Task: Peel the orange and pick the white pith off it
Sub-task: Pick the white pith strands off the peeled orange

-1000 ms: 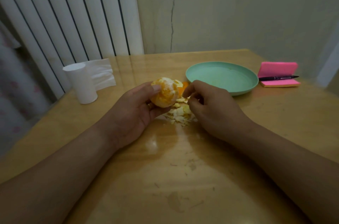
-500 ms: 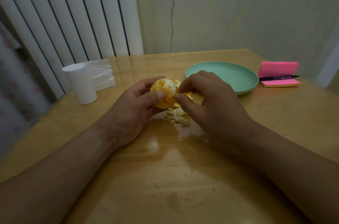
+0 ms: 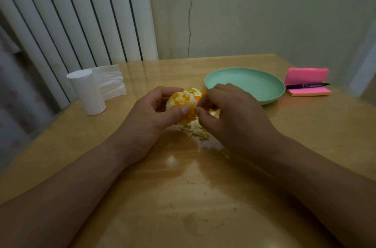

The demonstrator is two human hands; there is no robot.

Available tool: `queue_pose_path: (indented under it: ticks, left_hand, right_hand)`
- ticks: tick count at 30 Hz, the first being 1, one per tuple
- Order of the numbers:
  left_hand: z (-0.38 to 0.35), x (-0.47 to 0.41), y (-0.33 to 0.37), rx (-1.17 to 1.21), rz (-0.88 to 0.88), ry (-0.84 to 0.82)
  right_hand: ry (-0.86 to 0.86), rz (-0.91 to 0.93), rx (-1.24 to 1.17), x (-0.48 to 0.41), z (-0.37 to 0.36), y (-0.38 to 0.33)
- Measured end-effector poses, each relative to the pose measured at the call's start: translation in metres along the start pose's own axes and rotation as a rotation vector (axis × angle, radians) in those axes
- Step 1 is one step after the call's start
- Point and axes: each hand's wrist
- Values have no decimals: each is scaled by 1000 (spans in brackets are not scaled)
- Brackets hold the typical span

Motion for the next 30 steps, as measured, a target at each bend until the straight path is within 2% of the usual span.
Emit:
queue_pose_path:
  ticks: [4,11,14,20,25,30]
  left_hand:
    - [-1,0,-1,40,16,-14]
    - [0,-3,-1,327,112,-11]
    - [0,-4,-1,361,124,15]
    - [3,-3,-6,247,103,27]
    - [1,-1,0,-16,22,12]
    - [-5,1,7,-86,-28,49]
  right_hand:
    - [-8,-9,-28,0,1,-1]
    - [-72,-124,-198,2,3,-1]
    - [-64,-109,-197,1,4,0]
    - [-47,-49,-70,2,2,0]
    - [-27,-24,-3,2,2,-1]
    - [8,21,102,0,8,-7]
Point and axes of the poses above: each hand's wrist, its own x-axis away from the middle knuckle, its own z-axis out of the back of the hand, y = z × x, and after that the axes turned 15 degrees about -z, right-handed
